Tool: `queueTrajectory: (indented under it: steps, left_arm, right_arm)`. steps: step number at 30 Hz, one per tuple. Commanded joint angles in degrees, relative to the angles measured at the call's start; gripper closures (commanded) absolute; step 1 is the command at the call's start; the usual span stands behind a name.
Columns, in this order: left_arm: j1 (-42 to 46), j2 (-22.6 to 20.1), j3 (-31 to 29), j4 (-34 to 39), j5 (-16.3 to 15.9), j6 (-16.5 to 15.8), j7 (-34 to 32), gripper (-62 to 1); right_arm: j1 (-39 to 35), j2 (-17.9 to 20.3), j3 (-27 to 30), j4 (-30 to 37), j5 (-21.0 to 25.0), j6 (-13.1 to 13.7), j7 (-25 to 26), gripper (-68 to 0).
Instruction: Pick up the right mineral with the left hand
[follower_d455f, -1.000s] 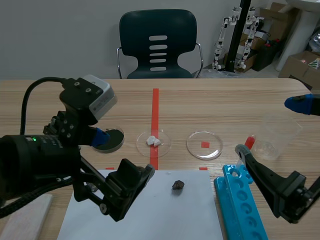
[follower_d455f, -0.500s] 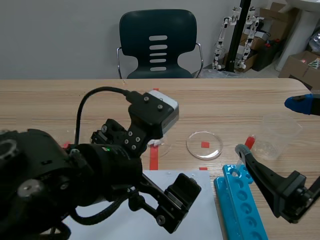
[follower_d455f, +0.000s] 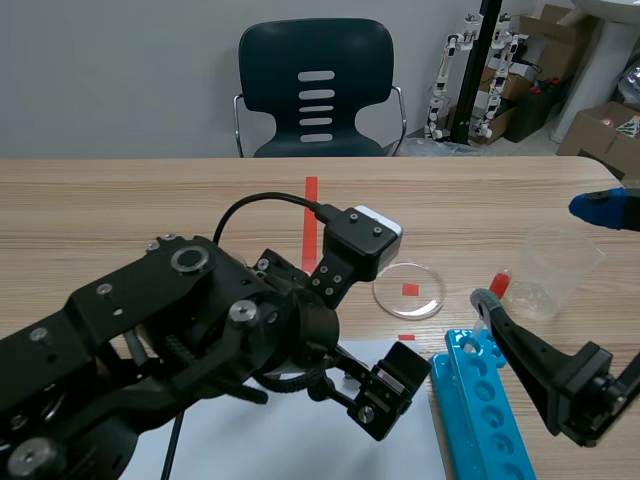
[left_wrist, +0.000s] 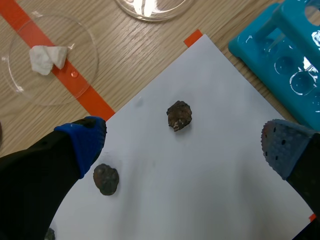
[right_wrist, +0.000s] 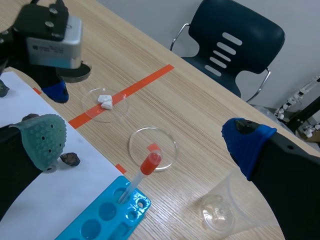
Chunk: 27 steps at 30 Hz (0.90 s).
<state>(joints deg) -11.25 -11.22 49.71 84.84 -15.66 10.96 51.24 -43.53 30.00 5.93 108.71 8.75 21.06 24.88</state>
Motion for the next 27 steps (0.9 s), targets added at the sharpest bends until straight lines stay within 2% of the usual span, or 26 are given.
queueTrajectory:
  steps: [1,14,20,27]
  left_arm:
    - [-1.95,1.38,0.96,0.0,-0.52,0.46,0.09,-61.6]
    - [-9.94,9.01,2.36,-16.87,-3.13,1.55,3.8,-61.0]
    - [-11.04,11.8,2.4,-22.69,-3.17,1.55,3.91,-61.0]
    - [-11.02,13.46,2.4,-25.97,-2.1,1.62,4.02,-61.0]
  right_arm:
    - [0.37,0.11,0.39,0.74,0.44,0.0,0.44,-67.9]
    - [0.37,0.11,0.39,0.74,0.44,0.0,-0.15,-67.9]
    - [0.37,0.11,0.39,0.74,0.44,0.0,-0.15,-67.9]
    - [0.37,0.11,0.39,0.74,0.44,0.0,-0.15,-67.9]
